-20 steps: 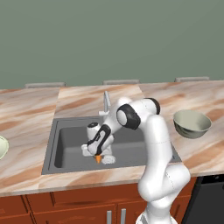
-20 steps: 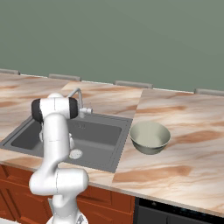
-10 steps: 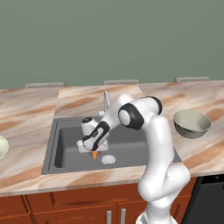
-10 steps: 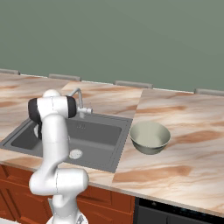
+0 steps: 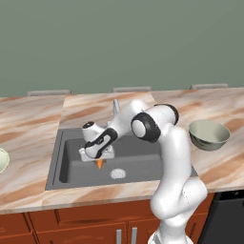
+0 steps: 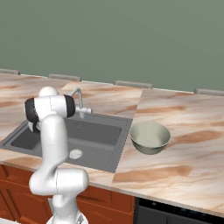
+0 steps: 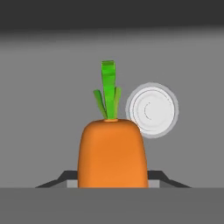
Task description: Pick the squashs from the cabinet and place them in one bowl. Pick the carrot from the sink and place it in the other bowl.
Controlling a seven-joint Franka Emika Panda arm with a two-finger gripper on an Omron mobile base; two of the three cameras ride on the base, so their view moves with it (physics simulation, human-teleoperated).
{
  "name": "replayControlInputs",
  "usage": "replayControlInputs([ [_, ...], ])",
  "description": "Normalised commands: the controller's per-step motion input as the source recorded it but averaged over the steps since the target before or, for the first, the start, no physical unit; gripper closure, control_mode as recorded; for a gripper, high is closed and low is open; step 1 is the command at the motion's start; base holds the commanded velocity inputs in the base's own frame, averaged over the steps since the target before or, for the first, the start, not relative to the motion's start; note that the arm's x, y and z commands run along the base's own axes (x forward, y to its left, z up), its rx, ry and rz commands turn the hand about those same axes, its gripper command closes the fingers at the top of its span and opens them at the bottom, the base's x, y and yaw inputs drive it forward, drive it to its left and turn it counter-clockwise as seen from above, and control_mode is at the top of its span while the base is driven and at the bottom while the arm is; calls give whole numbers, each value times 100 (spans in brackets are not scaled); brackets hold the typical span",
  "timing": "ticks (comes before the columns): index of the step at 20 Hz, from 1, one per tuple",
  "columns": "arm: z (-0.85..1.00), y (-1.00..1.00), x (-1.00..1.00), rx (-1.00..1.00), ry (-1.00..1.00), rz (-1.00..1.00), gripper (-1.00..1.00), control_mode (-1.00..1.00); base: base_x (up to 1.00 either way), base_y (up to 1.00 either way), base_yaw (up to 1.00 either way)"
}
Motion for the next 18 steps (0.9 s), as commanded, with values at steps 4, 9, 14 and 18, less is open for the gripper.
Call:
replayControlInputs([
  [4,36,10,0,0,0,0,100,-100,0,0,0],
  [9,39,1,0,-1,2,0,100,-100,0,0,0],
  [14,38,0,-6,0,6,0,100,-100,0,0,0],
  [18,32,0,-14,-1,9,0,100,-100,0,0,0],
])
